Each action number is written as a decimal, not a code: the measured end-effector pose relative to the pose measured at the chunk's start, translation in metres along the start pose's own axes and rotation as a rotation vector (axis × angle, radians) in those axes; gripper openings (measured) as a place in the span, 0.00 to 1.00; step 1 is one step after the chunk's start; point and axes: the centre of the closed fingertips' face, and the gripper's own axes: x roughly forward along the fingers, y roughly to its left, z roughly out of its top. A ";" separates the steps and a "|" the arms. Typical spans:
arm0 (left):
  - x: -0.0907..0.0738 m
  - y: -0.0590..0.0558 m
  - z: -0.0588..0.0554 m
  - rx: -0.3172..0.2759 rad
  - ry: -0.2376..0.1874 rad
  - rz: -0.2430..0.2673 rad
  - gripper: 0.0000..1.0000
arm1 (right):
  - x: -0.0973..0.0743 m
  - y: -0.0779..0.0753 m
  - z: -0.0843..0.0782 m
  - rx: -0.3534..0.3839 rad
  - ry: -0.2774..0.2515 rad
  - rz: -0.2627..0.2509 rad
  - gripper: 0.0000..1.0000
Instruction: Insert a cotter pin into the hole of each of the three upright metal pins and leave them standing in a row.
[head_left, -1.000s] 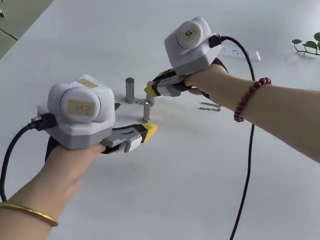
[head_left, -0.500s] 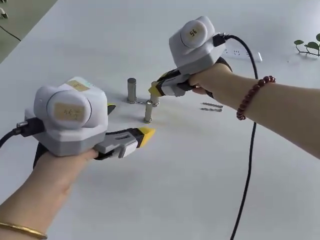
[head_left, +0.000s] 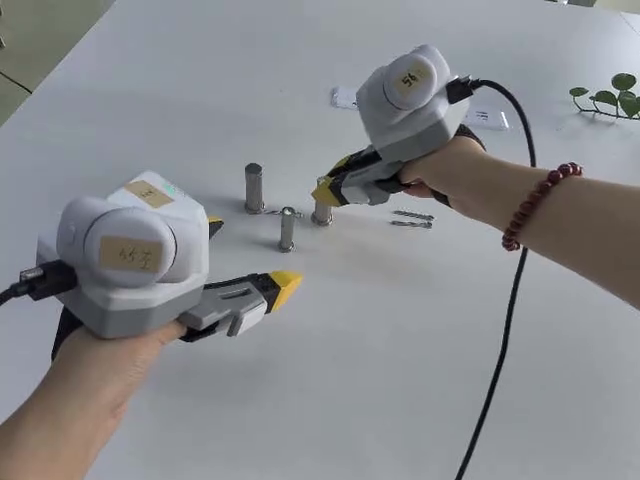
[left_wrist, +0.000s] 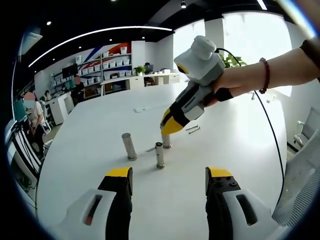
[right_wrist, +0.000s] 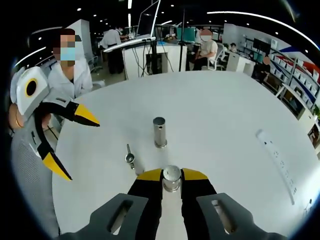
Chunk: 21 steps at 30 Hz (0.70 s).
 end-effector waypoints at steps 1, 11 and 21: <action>0.000 -0.001 0.000 0.001 -0.001 -0.003 0.58 | -0.003 0.006 -0.002 -0.019 0.001 0.015 0.08; 0.001 -0.004 0.001 0.016 -0.022 -0.021 0.58 | -0.023 0.035 -0.012 -0.063 -0.006 0.101 0.08; 0.001 -0.002 -0.001 0.019 -0.026 -0.025 0.57 | -0.030 0.059 -0.020 -0.097 -0.002 0.141 0.08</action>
